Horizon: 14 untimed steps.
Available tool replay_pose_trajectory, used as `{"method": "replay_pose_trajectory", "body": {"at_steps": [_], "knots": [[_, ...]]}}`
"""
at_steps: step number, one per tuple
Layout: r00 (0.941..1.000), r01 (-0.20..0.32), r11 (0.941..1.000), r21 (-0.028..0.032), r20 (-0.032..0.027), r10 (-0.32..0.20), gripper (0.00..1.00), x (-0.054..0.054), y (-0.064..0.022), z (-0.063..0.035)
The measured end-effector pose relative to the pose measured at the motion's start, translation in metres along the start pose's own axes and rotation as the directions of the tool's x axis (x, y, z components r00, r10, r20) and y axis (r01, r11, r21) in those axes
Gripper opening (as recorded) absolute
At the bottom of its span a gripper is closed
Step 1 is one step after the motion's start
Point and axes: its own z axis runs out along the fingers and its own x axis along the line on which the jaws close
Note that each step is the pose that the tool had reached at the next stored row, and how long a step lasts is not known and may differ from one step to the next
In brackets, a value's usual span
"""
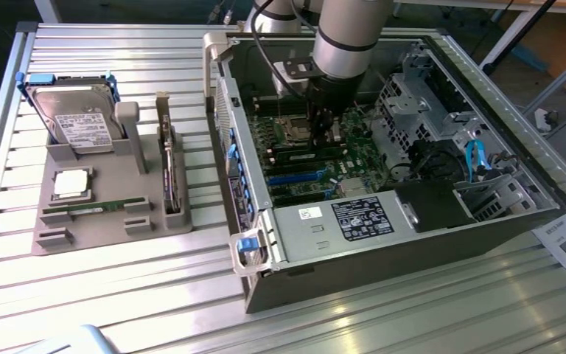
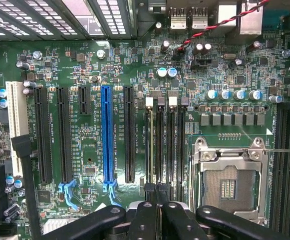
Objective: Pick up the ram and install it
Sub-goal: 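Press down the ram until it locks into place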
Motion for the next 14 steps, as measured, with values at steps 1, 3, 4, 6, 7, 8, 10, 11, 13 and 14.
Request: {"method": "replay_pose_trajectory", "body": {"at_steps": [1,3,4,6,7,8,10,11,13,14], "knots": [[1.0000,0.000,1.0000,0.0000,0.0000,0.000,0.10,0.0000,0.0000,0.0000],[1.0000,0.000,1.0000,0.0000,0.0000,0.000,0.10,0.0000,0.0000,0.0000],[1.0000,0.000,1.0000,0.0000,-0.0001,0.000,0.10,0.0000,0.0000,-0.0001],[1.0000,0.000,1.0000,0.0000,-0.0001,0.000,0.10,-0.0001,-0.0001,-0.0012],[1.0000,0.000,1.0000,-0.0001,0.0001,0.000,0.10,-0.0001,-0.0002,-0.0017],[1.0000,0.000,1.0000,-0.0005,-0.0003,0.000,0.10,-0.0001,-0.0002,-0.0028],[1.0000,0.000,1.0000,-0.0009,-0.0008,0.000,0.10,-0.0001,-0.0003,-0.0042],[1.0000,0.000,1.0000,-0.0011,-0.0009,0.000,0.10,0.0000,-0.0004,-0.0050],[1.0000,0.000,1.0000,-0.0014,-0.0012,0.000,0.10,0.0000,-0.0005,-0.0069],[1.0000,0.000,1.0000,-0.0015,-0.0013,0.000,0.10,0.0000,-0.0006,-0.0081]]}}
